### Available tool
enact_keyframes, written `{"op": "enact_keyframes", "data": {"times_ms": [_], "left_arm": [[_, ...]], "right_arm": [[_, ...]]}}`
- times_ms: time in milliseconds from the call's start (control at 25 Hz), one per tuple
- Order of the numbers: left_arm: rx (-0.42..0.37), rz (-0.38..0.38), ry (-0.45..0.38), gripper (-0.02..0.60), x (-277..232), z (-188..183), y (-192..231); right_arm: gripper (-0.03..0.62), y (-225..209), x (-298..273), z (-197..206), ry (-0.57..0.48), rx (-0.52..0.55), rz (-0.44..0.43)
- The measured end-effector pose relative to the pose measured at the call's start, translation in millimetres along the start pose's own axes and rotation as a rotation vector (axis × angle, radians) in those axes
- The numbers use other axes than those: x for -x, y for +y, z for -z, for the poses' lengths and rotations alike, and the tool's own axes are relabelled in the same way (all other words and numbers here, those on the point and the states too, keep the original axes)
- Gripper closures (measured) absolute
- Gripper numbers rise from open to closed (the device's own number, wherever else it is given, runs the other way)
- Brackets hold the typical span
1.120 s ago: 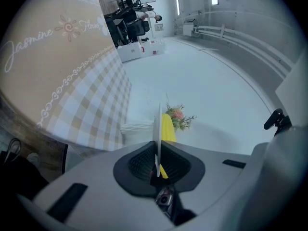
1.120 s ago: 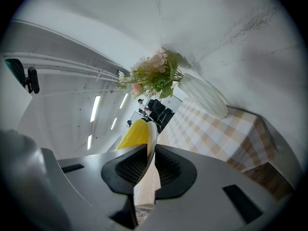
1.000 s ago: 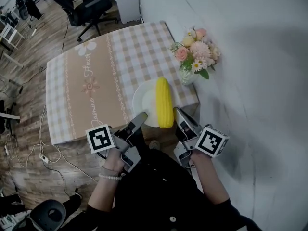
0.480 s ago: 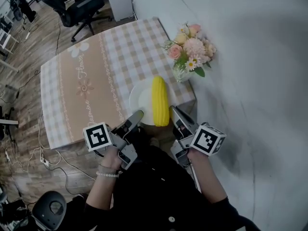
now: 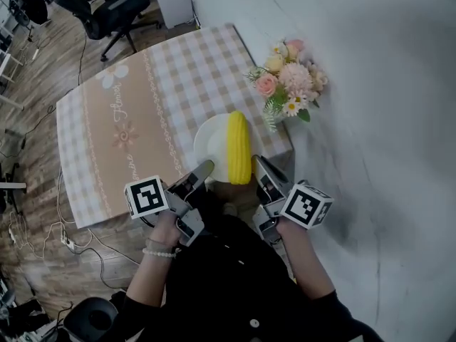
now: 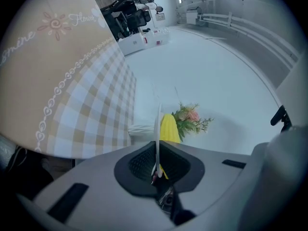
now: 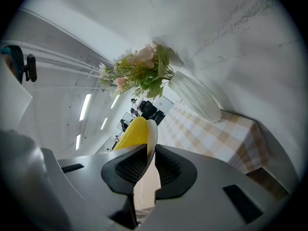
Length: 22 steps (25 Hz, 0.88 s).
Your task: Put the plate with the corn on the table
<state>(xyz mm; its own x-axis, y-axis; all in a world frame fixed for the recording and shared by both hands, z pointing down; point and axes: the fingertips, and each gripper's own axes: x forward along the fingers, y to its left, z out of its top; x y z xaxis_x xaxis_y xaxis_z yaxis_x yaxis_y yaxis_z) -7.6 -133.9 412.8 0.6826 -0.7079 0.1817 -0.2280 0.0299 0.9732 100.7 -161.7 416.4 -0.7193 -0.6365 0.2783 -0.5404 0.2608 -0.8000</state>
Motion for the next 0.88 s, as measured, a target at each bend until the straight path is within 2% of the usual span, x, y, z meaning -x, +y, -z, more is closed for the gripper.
{"op": "enact_keyframes", "data": {"times_ms": [360, 880], "left_arm": [[-0.037, -0.037, 0.066, 0.557, -15.6, -21.4, 14.3], [-0.089, -0.107, 0.155, 0.560, -43.3, -51.3, 60.6]], "right_arm": [[0.513, -12.0, -19.5, -3.7, -0.023, 0.012, 0.068], [0.507, -50.5, -56.3, 4.5, -0.013, 0.015, 0.200]]}}
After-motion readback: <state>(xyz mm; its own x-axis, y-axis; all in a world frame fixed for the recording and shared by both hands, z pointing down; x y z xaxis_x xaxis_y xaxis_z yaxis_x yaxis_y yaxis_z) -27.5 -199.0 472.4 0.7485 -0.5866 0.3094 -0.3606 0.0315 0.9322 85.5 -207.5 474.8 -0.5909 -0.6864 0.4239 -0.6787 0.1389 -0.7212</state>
